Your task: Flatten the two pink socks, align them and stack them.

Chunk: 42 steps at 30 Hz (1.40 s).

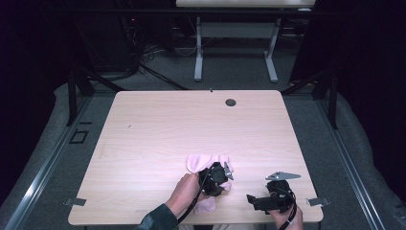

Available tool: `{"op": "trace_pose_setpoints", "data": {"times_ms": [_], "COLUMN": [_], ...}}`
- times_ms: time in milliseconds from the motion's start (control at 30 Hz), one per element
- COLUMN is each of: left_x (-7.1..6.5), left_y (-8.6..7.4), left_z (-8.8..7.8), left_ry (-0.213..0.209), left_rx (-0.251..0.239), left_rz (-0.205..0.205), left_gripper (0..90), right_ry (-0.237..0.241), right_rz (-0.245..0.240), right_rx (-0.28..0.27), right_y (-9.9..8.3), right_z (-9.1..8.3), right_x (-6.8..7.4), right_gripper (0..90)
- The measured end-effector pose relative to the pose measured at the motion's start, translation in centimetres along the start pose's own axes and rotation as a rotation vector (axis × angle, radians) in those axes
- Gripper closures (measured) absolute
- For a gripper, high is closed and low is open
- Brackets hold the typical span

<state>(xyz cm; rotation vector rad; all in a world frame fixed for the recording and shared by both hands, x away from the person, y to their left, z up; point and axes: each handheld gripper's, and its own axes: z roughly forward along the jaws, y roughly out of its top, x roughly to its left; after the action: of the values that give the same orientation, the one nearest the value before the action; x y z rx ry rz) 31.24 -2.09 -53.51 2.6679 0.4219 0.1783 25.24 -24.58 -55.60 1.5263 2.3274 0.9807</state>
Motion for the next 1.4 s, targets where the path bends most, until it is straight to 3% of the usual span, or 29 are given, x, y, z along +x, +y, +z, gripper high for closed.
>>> {"op": "trace_pose_setpoints", "data": {"times_ms": [67,100,167,200,300,367,400,533,567,600,667,700,733,800,833,867,967,1000,1067,1100,1167,1200,1233,1267,1333,1400], "left_x": [0.4,0.4,1.2,1.2,1.7,2.0,2.1,2.0,1.8,1.8,1.9,2.0,2.0,2.1,2.2,2.3,2.7,2.7,3.1,3.1,3.2,3.1,3.1,3.0,2.5,2.3], "left_y": [0.0,0.0,0.1,0.1,0.4,0.8,1.0,1.6,1.8,1.8,1.7,1.5,1.5,1.2,1.1,0.9,0.0,0.0,-0.8,-0.8,-1.3,-1.7,-2.2,-2.7,-4.5,-5.1], "left_z": [-0.2,-0.2,-0.9,-0.9,-2.0,-2.7,-3.1,-4.0,-4.2,-4.2,-4.4,-4.6,-4.6,-4.8,-4.9,-5.0,-5.3,-5.3,-5.5,-5.5,-5.7,-5.7,-5.6,-5.4,-4.4,-4.1], "left_ry": [-0.005,-0.005,-0.009,-0.009,0.013,0.04,0.048,0.079,0.079,0.079,0.086,0.089,0.089,0.097,0.097,0.103,0.124,0.124,0.129,0.129,0.129,0.13,0.124,0.133,0.119,0.11], "left_rx": [-0.029,-0.029,-0.092,-0.092,-0.156,-0.193,-0.203,-0.258,-0.283,-0.283,-0.304,-0.329,-0.329,-0.35,-0.356,-0.364,-0.407,-0.407,-0.433,-0.433,-0.451,-0.46,-0.462,-0.465,-0.426,-0.402], "left_rz": [-0.039,-0.039,-0.107,-0.107,-0.158,-0.179,-0.182,-0.194,-0.205,-0.205,-0.21,-0.226,-0.226,-0.24,-0.244,-0.248,-0.279,-0.279,-0.307,-0.307,-0.327,-0.34,-0.35,-0.367,-0.393,-0.394], "left_gripper": [85.8,86.0,86.1,86.1,86.1,86.1,86.1,85.9,85.9,85.8,85.7,85.6,85.6,85.5,85.4,85.4,85.5,85.3,84.2,83.4,82.8,81.2,80.6,80.6,76.2,73.9], "right_ry": [0.002,0.002,0.025,0.038,0.066,0.079,0.113,0.134,0.137,0.137,0.151,0.162,0.164,0.168,0.166,0.166,0.097,0.097,0.011,0.011,-0.052,-0.114,-0.137,-0.137,-0.145,-0.148], "right_rz": [-0.006,-0.006,-0.01,-0.01,-0.026,-0.025,-0.047,-0.105,-0.118,-0.118,-0.101,-0.088,-0.087,-0.079,-0.09,-0.09,-0.132,-0.132,-0.194,-0.194,-0.244,-0.301,-0.326,-0.326,-0.383,-0.404], "right_rx": [-0.001,-0.001,-0.008,-0.012,-0.029,-0.03,-0.038,-0.046,-0.06,-0.06,-0.061,-0.063,-0.054,-0.061,-0.07,-0.07,-0.086,-0.086,-0.107,-0.107,-0.113,-0.105,-0.105,-0.105,-0.086,-0.063], "right_y": [0.1,0.1,0.2,0.3,0.7,0.8,1.2,1.8,2.2,2.2,2.8,3.0,3.2,3.4,3.6,3.6,4.4,4.4,5.0,5.0,5.5,5.7,5.6,5.6,4.9,4.6], "right_z": [0.1,0.1,0.2,0.3,0.5,0.5,0.7,1.2,1.9,1.9,3.0,3.4,3.7,3.8,4.0,4.0,3.3,3.3,2.4,2.4,1.8,1.2,1.0,1.0,1.0,1.2], "right_x": [0.4,0.4,0.8,1.0,1.8,2.2,3.2,4.8,5.5,5.5,5.7,5.6,5.4,5.4,5.4,5.4,5.6,5.6,6.0,6.0,6.3,6.8,7.1,7.1,8.0,8.4], "right_gripper": [7.8,7.8,11.2,12.3,14.2,14.4,17.8,24.9,33.3,33.3,53.9,57.4,69.5,74.4,85.5,85.5,87.5,87.5,87.8,87.8,87.8,87.8,87.8,87.8,87.7,87.7]}}
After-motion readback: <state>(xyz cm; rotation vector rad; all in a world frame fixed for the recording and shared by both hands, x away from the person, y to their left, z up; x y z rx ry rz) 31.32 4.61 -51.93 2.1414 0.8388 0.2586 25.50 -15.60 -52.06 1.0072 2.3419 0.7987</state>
